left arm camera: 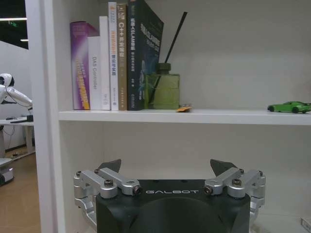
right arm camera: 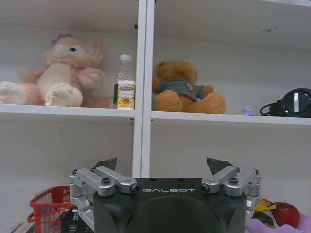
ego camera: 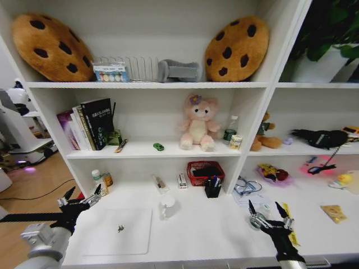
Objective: Organize the objects on the table.
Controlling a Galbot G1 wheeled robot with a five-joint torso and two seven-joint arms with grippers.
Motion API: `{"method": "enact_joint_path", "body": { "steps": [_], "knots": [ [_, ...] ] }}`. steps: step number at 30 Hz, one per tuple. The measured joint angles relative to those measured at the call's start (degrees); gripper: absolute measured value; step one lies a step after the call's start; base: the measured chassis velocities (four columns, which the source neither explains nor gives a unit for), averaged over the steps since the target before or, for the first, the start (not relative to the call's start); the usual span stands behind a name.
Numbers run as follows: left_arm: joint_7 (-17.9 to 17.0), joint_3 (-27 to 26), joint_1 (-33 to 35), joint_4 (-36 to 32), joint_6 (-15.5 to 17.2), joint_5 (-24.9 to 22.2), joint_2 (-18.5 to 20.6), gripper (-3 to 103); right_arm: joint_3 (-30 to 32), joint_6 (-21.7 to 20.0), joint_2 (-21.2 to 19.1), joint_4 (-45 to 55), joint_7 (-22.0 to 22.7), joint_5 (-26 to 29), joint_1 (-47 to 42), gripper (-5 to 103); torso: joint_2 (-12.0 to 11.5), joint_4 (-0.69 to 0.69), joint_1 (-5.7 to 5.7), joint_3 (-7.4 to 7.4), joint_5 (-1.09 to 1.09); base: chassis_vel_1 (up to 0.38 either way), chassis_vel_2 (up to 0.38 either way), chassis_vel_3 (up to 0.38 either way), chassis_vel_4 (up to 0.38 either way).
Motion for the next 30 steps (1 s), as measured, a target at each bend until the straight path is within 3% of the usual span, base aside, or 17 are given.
{"method": "enact_joint_path", "body": {
  "steps": [9, 17, 19, 30],
  "knots": [
    [0.0, 0.0, 0.0, 0.0, 0.0, 0.0, 0.0, 100, -3.1, 1.1, -0.4, -0.4, -0.1, -2.9, 0.7, 100, 0.0, 0.0, -0.01, -0.01, 0.02, -0.166, -0.192, 0.181, 0.173],
    [0.0, 0.0, 0.0, 0.0, 0.0, 0.0, 0.0, 100, -6.5, 1.6, -0.7, -2.3, -1.3, -4.8, 1.3, 100, 0.0, 0.0, 0.0, -0.01, -0.01, 0.001, 0.027, -0.001, -0.032],
    [0.0, 0.0, 0.0, 0.0, 0.0, 0.0, 0.0, 100, -9.0, -0.2, -0.9, -4.2, -0.7, -5.1, 2.4, 100, 0.0, 0.01, 0.0, -0.01, 0.0, 0.032, 0.024, -0.012, -0.021],
    [0.0, 0.0, 0.0, 0.0, 0.0, 0.0, 0.0, 100, -9.0, -6.6, -3.4, -6.4, 2.9, -1.0, 5.3, 100, 0.0, 0.0, -0.01, 0.0, 0.0, 0.0, 0.0, 0.0, 0.0]
  ]
}}
